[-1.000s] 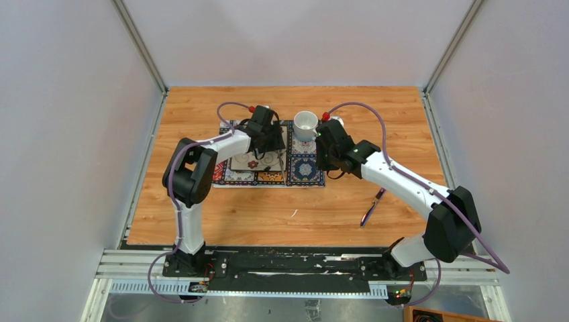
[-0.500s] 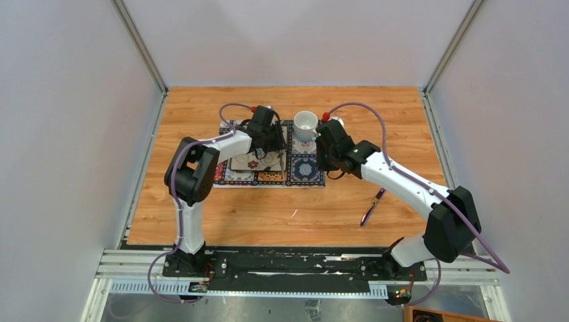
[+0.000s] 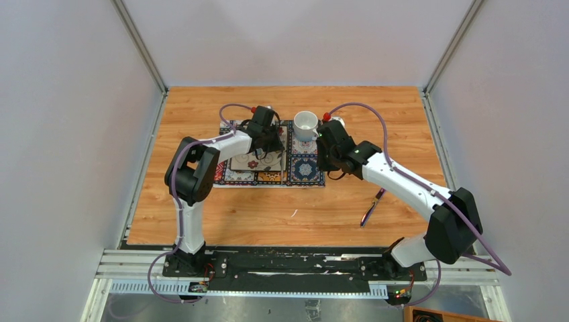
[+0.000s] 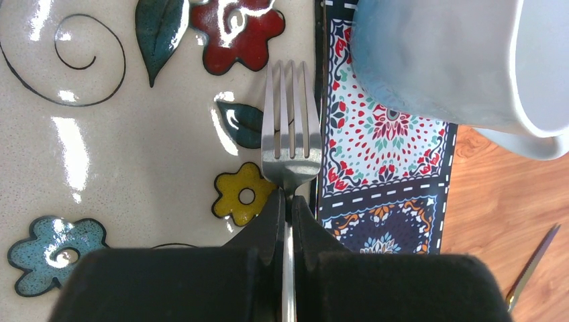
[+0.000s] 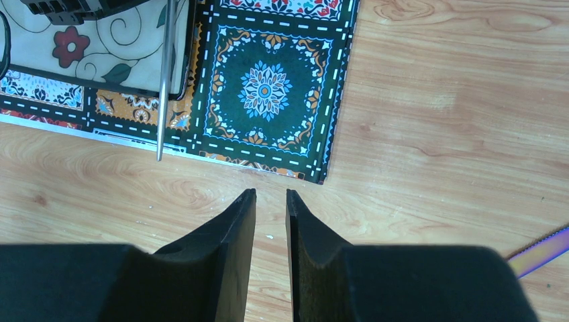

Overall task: Set the dinner table for one person
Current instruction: Pick up the spoon from the napkin.

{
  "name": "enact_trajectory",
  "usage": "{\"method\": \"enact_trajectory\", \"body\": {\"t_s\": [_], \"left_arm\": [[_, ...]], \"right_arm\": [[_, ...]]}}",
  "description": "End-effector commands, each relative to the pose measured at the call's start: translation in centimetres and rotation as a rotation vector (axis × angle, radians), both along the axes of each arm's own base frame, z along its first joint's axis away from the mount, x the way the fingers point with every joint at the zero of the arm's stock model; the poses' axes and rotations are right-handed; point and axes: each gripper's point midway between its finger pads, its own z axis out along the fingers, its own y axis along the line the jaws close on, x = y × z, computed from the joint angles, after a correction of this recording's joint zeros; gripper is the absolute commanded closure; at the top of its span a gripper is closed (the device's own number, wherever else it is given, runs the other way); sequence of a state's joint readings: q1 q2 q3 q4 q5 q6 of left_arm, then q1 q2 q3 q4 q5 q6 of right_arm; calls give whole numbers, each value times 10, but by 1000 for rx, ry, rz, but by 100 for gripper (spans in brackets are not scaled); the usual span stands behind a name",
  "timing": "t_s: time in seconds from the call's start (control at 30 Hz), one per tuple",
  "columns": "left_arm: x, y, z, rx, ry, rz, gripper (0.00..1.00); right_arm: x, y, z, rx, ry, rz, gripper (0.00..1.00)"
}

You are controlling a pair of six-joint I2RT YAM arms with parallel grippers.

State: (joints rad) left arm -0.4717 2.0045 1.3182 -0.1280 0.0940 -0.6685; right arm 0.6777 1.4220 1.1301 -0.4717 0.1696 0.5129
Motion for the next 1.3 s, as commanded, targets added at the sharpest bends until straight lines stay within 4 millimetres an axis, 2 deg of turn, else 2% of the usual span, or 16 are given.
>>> {"method": "enact_trajectory", "body": {"t_s": [0.0,0.2,0.63,0.77,0.97,1.27], "left_arm": [[-18,7,-30,54,86,-21,100],[-18,8,-18,45,54,-28,100],[-18,27,46,105,-55,-28,100],[-18,34,58,135,-65,-29,100],[-17,55,62,186,-45,-29,100],[-14,103,57,225,-12,21,100]], "right_arm": [[0,-12,-3,-22,7,-42,72],[1,-12,-7,-31,15,-41,73],[6,-6,-19,-39,36,-36,76],[6,-5,-25,-43,49,-36,77],[7,-9,-27,-58,43,-41,77],[7,-7,-32,-54,55,-34,79]]}}
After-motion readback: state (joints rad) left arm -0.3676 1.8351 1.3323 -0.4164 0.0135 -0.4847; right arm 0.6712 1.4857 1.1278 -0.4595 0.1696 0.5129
